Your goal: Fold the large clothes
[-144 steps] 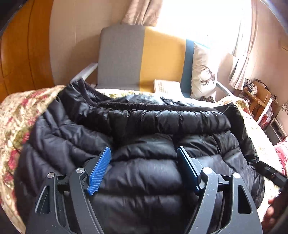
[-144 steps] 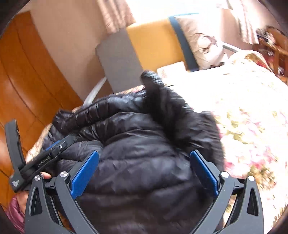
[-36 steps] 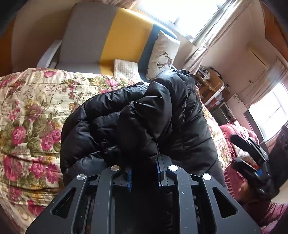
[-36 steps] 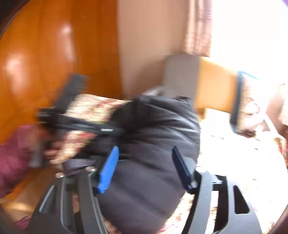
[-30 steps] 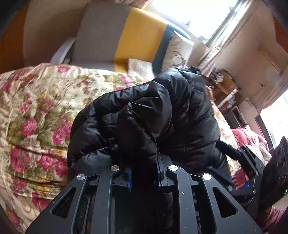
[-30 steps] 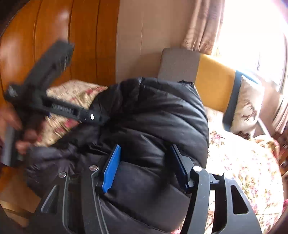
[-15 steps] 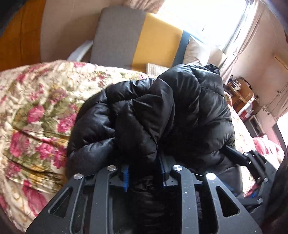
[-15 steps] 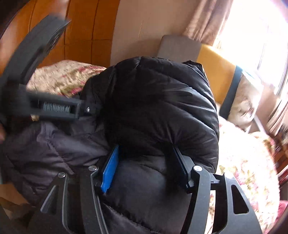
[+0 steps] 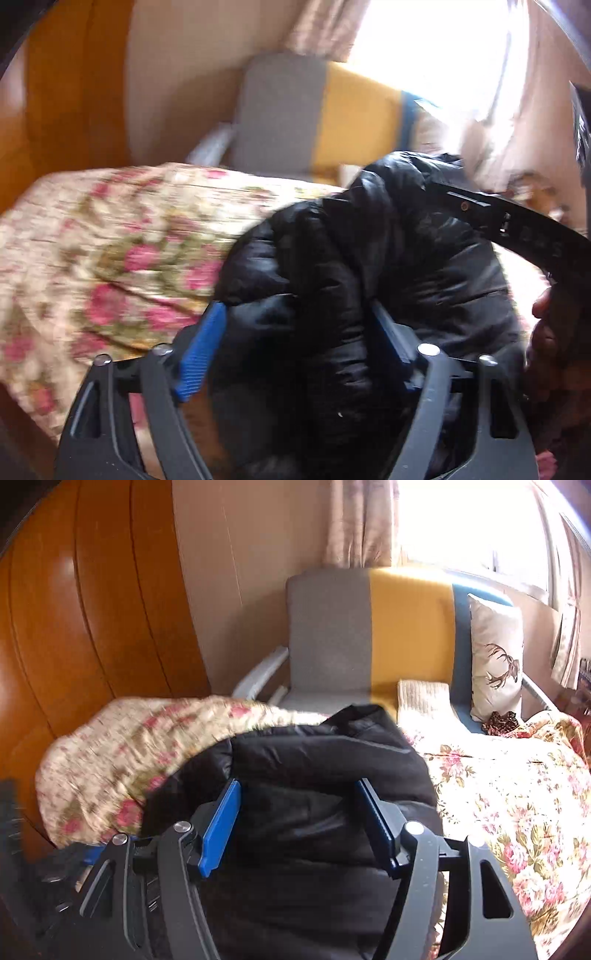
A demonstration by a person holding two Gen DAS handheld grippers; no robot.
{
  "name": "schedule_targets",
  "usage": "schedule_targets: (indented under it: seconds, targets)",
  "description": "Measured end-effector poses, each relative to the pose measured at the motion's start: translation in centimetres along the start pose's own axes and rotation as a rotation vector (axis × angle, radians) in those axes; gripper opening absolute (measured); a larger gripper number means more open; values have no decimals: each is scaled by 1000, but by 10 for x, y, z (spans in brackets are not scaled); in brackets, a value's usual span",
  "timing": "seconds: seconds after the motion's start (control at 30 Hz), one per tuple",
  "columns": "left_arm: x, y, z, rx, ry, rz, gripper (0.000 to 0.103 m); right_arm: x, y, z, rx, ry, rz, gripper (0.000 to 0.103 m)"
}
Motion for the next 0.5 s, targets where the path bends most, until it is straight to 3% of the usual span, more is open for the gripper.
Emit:
schedule_targets:
  seconds: [0.1,0.23,0.5]
  targets:
    - [5,11,-10,-66,7,55,90,9,15,-23,-22,24,-32,65]
    - [11,16,-22,-83,4,113,90,29,27,-49,-80,74,-106,66]
    - [41,21,-30,-107,35,47,91,79,18,-79,-99,143,-175,67]
Point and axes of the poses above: each gripper's, at about its wrist camera, not at the fingertips, and x roughly the way its jaws point, y to its left, z to its top, the point moved 3 cm from there along x, roughly the way its jaws point, and after that the axes turned 7 degrees about x, right-handed, at the moved point
